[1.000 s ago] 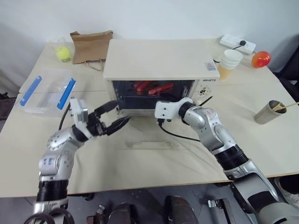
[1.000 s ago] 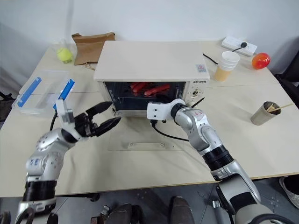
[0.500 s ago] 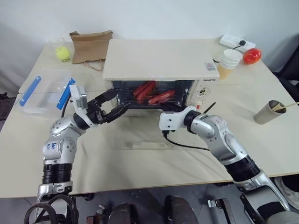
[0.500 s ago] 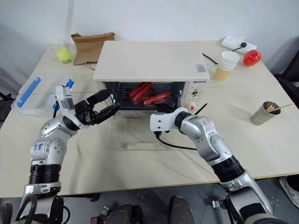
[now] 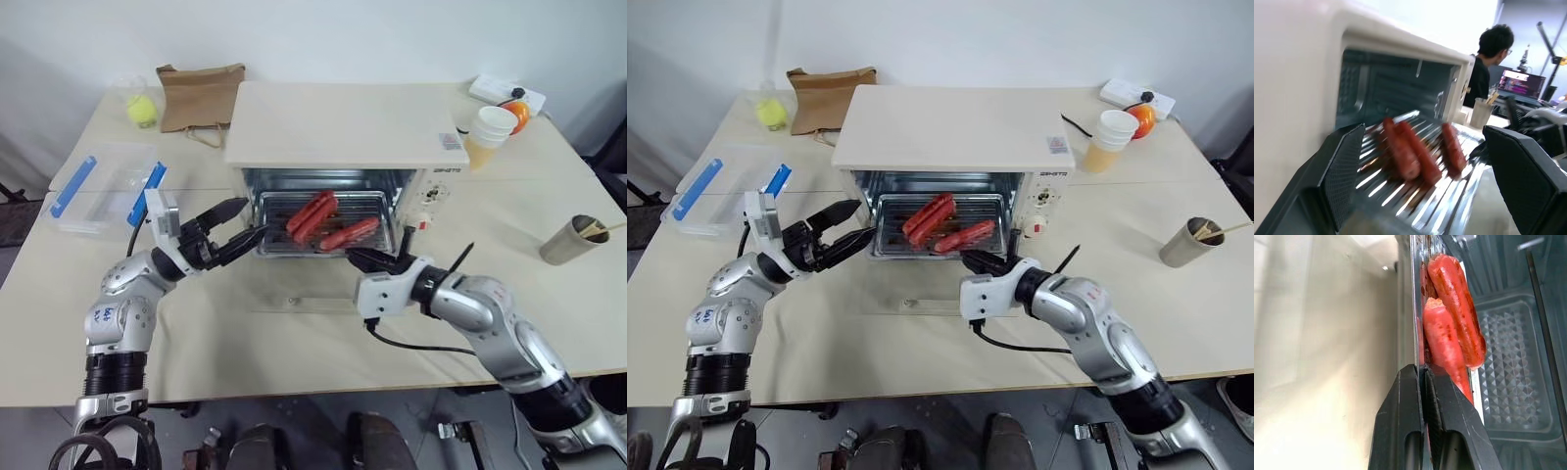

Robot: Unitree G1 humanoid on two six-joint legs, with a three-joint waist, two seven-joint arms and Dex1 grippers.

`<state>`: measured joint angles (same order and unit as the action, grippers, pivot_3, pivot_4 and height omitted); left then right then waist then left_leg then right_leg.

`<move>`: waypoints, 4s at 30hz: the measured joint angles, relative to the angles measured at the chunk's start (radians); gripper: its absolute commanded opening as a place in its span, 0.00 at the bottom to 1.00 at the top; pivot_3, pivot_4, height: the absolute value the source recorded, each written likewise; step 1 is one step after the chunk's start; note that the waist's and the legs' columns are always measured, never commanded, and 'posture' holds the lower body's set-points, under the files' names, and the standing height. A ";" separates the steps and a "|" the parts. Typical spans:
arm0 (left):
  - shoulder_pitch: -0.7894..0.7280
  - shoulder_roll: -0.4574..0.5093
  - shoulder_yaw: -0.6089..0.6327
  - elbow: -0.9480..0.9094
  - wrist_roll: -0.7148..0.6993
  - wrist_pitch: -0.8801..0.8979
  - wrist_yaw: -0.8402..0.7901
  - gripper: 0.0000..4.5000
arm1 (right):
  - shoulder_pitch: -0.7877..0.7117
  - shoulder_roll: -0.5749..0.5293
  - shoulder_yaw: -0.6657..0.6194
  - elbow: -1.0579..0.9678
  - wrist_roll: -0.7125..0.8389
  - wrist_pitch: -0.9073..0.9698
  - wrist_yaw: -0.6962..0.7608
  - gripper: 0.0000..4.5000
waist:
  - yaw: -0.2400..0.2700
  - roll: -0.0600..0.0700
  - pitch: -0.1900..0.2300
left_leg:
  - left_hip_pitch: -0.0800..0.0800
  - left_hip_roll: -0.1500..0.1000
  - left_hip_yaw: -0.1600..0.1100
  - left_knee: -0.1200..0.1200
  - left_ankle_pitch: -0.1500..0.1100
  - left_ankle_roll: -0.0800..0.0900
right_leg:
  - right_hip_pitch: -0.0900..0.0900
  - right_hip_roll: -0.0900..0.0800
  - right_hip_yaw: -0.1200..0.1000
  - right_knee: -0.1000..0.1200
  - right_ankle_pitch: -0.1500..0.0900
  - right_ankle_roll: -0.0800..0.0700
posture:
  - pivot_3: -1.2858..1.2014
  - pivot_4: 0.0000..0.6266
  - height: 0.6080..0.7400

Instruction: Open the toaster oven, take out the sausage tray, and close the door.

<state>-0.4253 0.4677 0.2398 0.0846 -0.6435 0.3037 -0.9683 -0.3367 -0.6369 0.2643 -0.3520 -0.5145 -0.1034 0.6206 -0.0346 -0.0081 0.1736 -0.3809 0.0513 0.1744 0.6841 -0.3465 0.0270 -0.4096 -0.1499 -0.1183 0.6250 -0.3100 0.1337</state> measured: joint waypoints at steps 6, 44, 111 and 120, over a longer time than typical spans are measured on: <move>0.112 0.028 0.055 -0.079 -0.033 0.047 0.017 0.91 | 0.143 -0.068 -0.060 -0.086 0.025 -0.049 0.007 0.03 | 0.013 -0.001 0.000 | -0.001 0.000 -0.001 0.001 0.000 0.000 | 0.001 -0.001 0.000 -0.001 0.000 0.000 | 0.52 0.24 1.00; 0.043 0.091 0.058 0.004 -1.185 0.980 0.998 0.01 | 0.104 -0.109 -0.111 0.006 0.087 -0.420 -0.008 0.00 | 0.007 -0.003 0.001 | -0.001 0.002 -0.002 0.012 0.001 0.001 | 0.003 -0.001 0.005 0.003 0.000 0.000 | 0.52 0.24 1.00; 0.626 -0.388 0.636 -0.306 -1.310 0.524 1.121 0.00 | -0.006 0.046 -0.274 0.627 0.942 0.068 0.655 0.01 | 0.010 -0.004 0.001 | 0.010 0.011 -0.003 0.015 -0.004 -0.002 | 0.015 0.001 0.005 0.001 -0.007 -0.014 | 0.52 0.24 1.00; 0.622 -0.388 0.642 -0.306 -1.310 0.536 1.123 0.00 | -0.006 0.041 -0.360 0.500 1.028 0.146 0.637 0.01 | 0.010 -0.004 0.001 | 0.010 0.012 -0.004 0.015 -0.004 -0.002 | 0.015 0.001 0.004 0.000 -0.007 -0.014 | 0.52 0.24 1.00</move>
<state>0.1969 0.0793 0.8821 -0.2211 -1.9536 0.8398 0.1550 -0.3428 -0.5956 -0.0961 0.1475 0.5133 0.0430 1.2571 -0.0247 -0.0117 0.1746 -0.3709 0.0628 0.1707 0.6987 -0.3506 0.0248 -0.3942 -0.1487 -0.1138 0.6254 -0.3170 0.1201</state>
